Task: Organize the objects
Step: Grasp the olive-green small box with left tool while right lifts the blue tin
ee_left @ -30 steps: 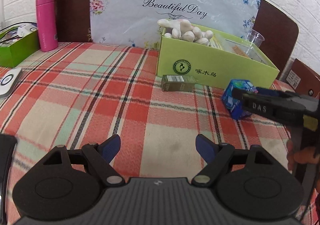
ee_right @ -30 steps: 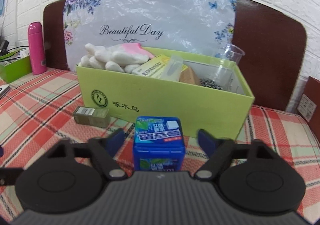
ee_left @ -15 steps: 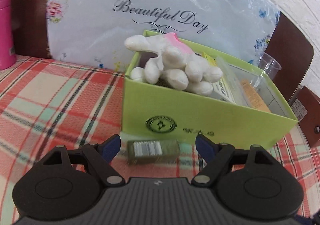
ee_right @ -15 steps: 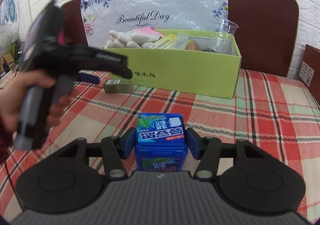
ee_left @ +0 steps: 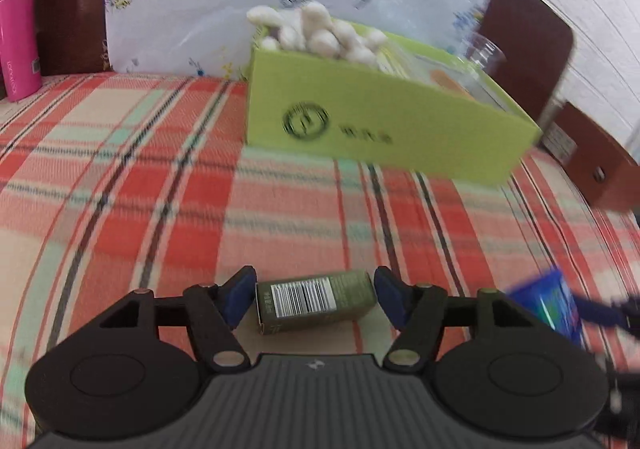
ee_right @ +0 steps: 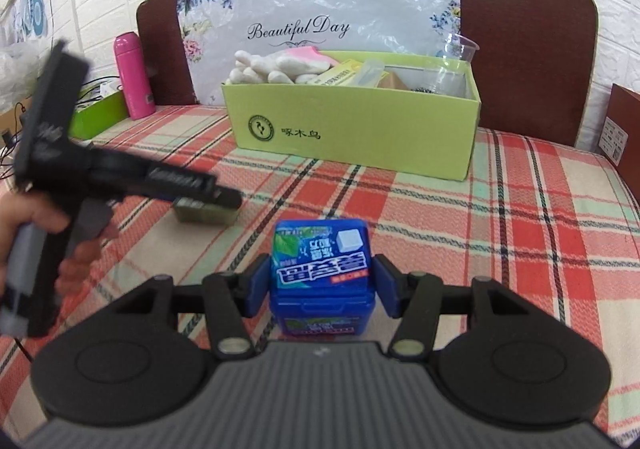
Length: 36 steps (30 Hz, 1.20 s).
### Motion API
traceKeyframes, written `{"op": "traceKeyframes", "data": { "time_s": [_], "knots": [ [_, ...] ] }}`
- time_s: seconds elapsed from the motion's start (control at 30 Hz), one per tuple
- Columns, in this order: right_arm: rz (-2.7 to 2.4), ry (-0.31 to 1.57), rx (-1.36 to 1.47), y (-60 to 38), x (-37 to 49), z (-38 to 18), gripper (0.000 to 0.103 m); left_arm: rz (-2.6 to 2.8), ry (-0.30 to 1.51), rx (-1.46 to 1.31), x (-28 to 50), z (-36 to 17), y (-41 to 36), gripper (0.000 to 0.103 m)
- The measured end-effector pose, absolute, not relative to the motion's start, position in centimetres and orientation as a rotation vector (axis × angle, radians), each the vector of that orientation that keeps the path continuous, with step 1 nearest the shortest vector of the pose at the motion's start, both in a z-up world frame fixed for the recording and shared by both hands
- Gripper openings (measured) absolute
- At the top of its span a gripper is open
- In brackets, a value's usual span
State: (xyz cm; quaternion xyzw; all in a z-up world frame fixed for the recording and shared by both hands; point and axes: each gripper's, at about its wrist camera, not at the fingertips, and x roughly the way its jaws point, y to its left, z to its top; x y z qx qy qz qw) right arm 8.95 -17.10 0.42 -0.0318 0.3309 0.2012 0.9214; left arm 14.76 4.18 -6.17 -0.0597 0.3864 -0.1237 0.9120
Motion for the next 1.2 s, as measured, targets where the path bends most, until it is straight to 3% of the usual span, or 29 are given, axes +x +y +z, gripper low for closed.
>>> {"op": "traceKeyframes", "data": {
  "time_s": [0.23,0.5,0.63,0.97,1.0,1.03,1.07,1.2],
  "knots": [
    [0.427,0.685,-0.074,-17.5,6.9,0.3,0.055,-0.289,0.78,-0.098,9.9,-6.1,4.5,0.074],
    [0.41,0.686,-0.063,-17.5,6.8,0.1,0.061,-0.31,0.76,-0.039,13.0,-5.7,3.7,0.075],
    [0.403,0.704,-0.058,-17.7,6.6,-0.2,0.063,-0.318,0.798,-0.022,12.9,-6.3,3.0,0.057],
    [0.403,0.731,-0.077,-16.5,7.7,-1.2,0.063,-0.28,0.802,-0.027,12.5,-6.2,2.1,0.056],
    [0.397,0.735,-0.074,-16.5,7.8,-1.3,0.061,-0.275,0.801,-0.023,12.5,-6.2,2.1,0.047],
    [0.394,0.737,-0.067,-16.5,7.9,-1.4,0.056,-0.276,0.801,-0.017,12.5,-6.1,2.1,0.029],
    [0.395,0.736,-0.061,-16.6,7.9,-1.4,0.055,-0.283,0.803,-0.022,12.4,-6.1,2.3,0.023],
    [0.416,0.716,-0.035,-17.1,7.7,-1.0,0.055,-0.313,0.805,-0.081,12.1,-5.4,2.7,0.023]
  ]
}}
